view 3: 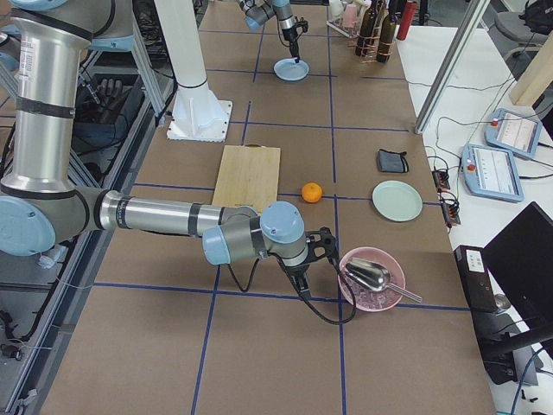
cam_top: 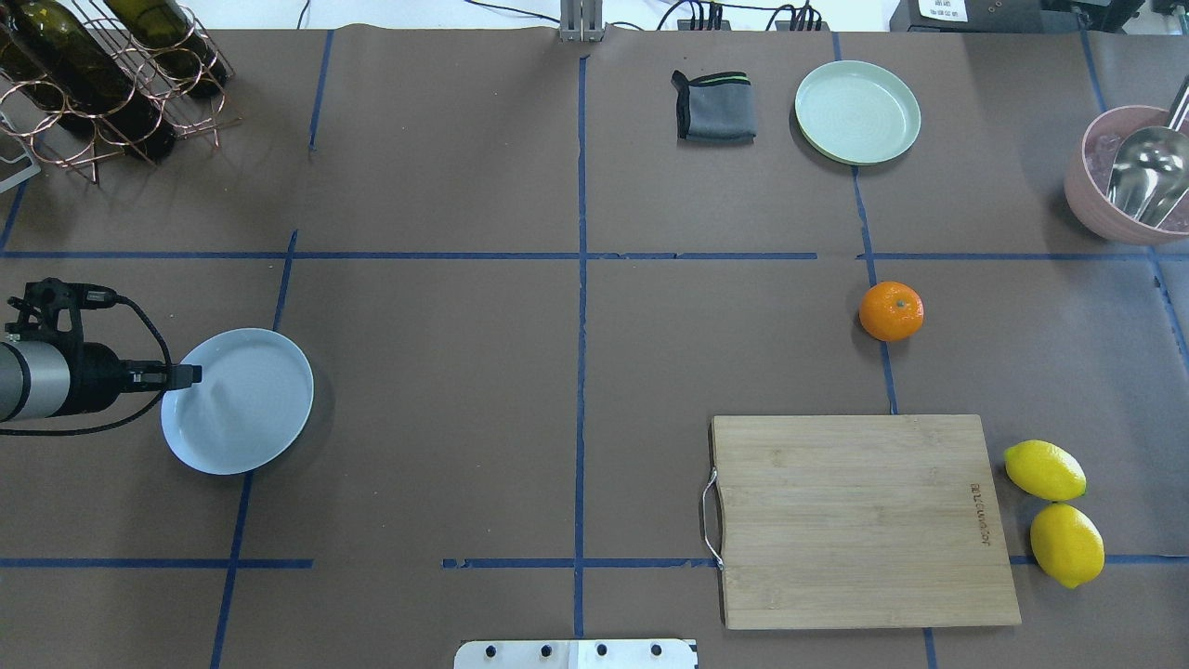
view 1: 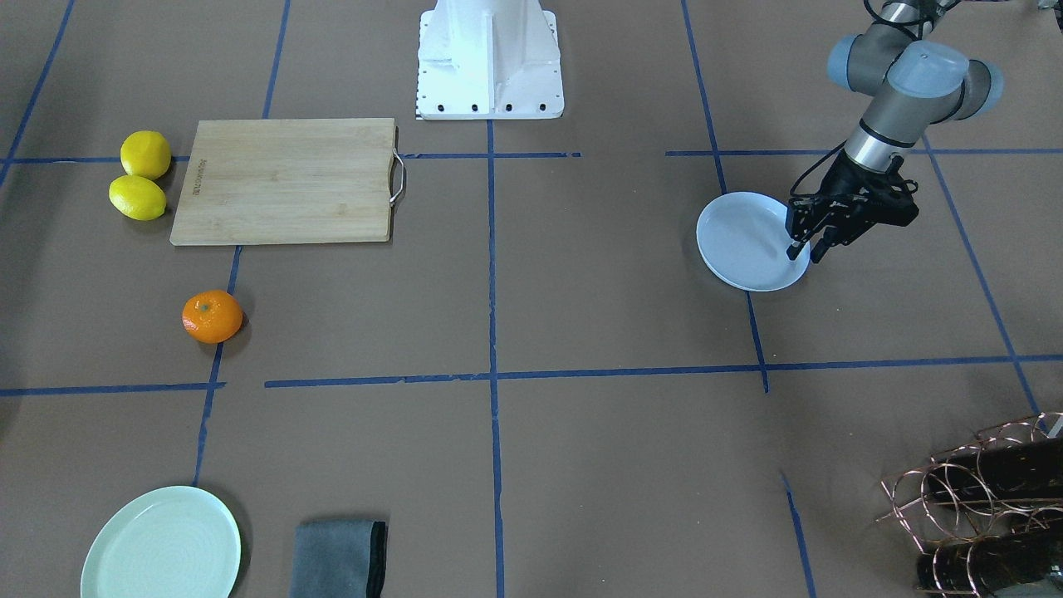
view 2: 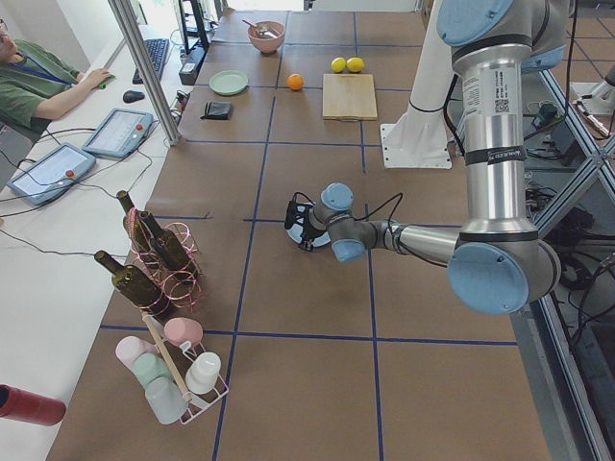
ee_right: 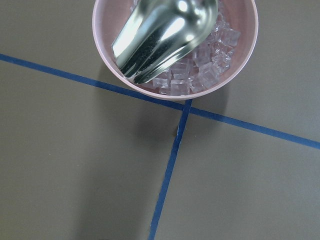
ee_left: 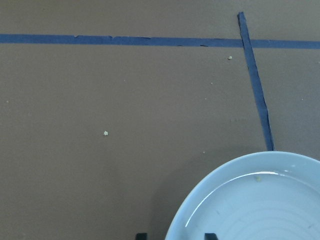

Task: Pick orange to plate
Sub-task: 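Reach the left gripper to the rim of the light blue plate, then push the light blue plate with the left gripper toward the table center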

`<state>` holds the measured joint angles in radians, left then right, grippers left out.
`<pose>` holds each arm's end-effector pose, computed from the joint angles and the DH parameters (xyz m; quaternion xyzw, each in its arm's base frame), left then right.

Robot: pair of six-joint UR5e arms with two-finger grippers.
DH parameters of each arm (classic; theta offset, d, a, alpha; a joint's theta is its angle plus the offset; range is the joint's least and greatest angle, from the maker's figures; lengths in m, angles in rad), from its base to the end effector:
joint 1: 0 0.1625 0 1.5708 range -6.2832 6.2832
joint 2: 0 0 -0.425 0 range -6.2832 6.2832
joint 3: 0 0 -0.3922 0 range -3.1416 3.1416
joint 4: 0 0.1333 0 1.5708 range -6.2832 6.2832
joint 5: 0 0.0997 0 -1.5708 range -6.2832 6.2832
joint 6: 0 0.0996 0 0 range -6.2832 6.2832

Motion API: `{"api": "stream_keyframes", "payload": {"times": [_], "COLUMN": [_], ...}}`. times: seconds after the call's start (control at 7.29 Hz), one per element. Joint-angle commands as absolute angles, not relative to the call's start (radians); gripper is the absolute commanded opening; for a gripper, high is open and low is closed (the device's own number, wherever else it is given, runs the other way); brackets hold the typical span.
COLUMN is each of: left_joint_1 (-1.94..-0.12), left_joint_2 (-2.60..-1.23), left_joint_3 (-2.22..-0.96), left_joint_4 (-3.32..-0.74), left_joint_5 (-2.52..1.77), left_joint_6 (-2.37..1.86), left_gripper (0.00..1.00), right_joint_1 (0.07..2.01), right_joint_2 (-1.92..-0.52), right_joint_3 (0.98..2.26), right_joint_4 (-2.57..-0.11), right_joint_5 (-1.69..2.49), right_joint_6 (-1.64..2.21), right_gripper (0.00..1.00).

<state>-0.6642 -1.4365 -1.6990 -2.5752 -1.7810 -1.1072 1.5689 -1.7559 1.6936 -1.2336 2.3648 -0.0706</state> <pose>0.3016 -0.3790 0.5550 0.1766 0.4516 -0.0375 0.8738 0.0615 -0.4282 0.6448 0.1394 -0.3784 -0.0861 0.9110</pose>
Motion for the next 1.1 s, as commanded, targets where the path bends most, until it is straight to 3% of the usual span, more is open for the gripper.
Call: {"api": "stream_keyframes", "payload": {"times": [0.0, 0.27, 0.69, 0.96], "left_joint_1": [-0.653, -0.65, -0.652, -0.652], "left_joint_2": [-1.437, -1.44, -1.48, -1.63], "left_joint_3": [-1.698, -1.707, -1.761, -1.747], "left_joint_4": [-2.574, -2.574, -2.563, -2.504], "left_joint_5": [-1.779, -1.763, -1.77, -1.769], "left_joint_6": [-1.108, -1.109, -1.109, -1.117], "left_gripper": [0.29, 0.0, 0.0, 0.0], "right_joint_1": [1.568, 1.569, 1.569, 1.569], "right_joint_2": [-1.756, -1.755, -1.756, -1.756], "right_joint_3": [1.694, 1.692, 1.692, 1.692], "right_joint_4": [-1.233, -1.233, -1.233, -1.233], "right_joint_5": [2.365, 2.365, 2.365, 2.367], "right_joint_6": [-0.071, -0.071, -0.069, -0.069], "right_gripper": [1.0, 1.0, 1.0, 1.0]}}
